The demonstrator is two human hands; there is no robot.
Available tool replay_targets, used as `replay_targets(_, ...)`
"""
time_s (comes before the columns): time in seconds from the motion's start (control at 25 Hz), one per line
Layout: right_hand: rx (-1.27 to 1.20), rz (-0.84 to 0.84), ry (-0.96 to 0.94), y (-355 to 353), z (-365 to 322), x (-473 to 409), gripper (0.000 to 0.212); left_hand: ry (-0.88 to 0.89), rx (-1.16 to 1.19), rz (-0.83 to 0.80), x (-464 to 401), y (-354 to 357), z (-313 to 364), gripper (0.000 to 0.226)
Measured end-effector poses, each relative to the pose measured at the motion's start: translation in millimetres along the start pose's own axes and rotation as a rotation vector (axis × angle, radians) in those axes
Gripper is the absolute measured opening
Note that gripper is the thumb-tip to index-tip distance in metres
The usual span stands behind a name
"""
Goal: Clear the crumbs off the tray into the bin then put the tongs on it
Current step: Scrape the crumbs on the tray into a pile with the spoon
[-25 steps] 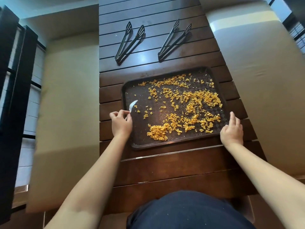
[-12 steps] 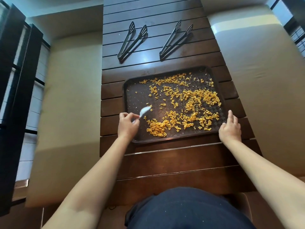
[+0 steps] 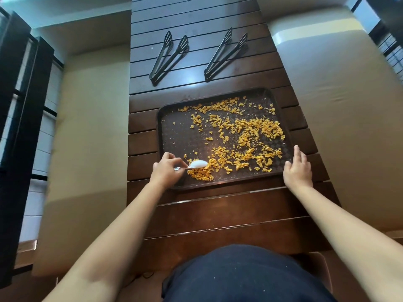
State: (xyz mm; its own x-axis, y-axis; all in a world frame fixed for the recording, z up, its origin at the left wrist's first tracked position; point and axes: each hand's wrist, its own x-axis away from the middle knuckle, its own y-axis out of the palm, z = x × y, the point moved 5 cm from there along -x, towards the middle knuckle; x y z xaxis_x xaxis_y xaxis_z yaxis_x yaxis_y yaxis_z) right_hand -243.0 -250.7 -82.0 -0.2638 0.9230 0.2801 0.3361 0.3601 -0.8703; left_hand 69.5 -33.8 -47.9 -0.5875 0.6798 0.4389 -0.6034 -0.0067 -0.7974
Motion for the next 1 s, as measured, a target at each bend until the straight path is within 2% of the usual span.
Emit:
replay_targets(0.08,0.005,0.012,-0.011,0,0,0,0.055,0.0,-0.033,0.055,2,-8,-1,0.01)
replay_targets(0.2,0.009,0.023,-0.012,0,0,0,0.054,0.027,0.162,0.118,-6,-10,21,0.007)
replay_targets(0.36,0.0,0.028,-0.032,0,0,0,0.054,0.063,0.125,0.024,-10,8,52,0.011)
replay_targets(0.6,-0.027,0.043,-0.066,0,3,-1,0.053,0.004,-0.012,0.01,5,-7,19,0.008)
replay_targets(0.8,-0.043,0.11,-0.095,0,3,0,0.052,-0.013,0.109,0.116,7,-17,24,0.011)
replay_targets(1.0,-0.042,0.137,-0.099,3,4,-1,0.051,0.062,0.133,0.01,5,22,68,0.012)
